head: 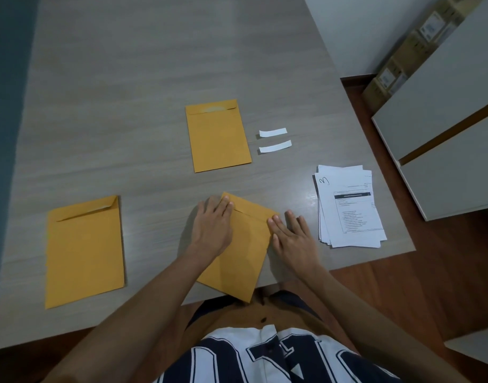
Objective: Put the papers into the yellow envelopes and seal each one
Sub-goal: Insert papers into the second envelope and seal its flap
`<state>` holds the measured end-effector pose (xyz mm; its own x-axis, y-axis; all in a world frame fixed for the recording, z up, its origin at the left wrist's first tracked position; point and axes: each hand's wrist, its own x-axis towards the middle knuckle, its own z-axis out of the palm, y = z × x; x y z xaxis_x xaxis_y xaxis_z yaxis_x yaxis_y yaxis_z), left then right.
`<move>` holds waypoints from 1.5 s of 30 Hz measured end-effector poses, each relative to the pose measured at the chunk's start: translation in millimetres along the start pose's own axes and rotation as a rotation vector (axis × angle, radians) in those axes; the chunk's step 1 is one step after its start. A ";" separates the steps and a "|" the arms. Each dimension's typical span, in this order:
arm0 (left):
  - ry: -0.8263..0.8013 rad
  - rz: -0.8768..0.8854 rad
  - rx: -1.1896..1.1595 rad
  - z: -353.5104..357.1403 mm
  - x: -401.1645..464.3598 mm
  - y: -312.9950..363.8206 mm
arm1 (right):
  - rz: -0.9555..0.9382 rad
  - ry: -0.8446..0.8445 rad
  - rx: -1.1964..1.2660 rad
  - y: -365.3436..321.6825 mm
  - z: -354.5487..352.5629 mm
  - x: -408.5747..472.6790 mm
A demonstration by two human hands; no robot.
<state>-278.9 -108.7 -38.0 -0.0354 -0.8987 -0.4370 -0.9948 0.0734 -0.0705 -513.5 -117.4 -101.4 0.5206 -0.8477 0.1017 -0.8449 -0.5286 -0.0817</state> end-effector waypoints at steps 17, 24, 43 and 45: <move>0.080 0.032 -0.043 22.4 -6.2 -11.9 | 0.004 0.065 -0.045 2.8 2.5 1.5; 0.057 0.010 -0.070 26.5 -2.2 -12.0 | 0.058 0.106 0.012 -10.7 -2.9 13.1; 0.077 -0.019 -0.073 31.0 -5.2 -12.4 | -0.177 0.053 -0.021 14.0 5.1 23.4; 0.081 -0.029 -0.102 31.3 -5.0 -10.2 | -0.157 0.065 -0.024 15.0 6.1 20.5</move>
<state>-265.6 -91.4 -63.2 -0.0101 -0.9323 -0.3616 -0.9999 0.0065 0.0113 -514.7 -143.0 -106.6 0.6378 -0.7500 0.1752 -0.7571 -0.6523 -0.0367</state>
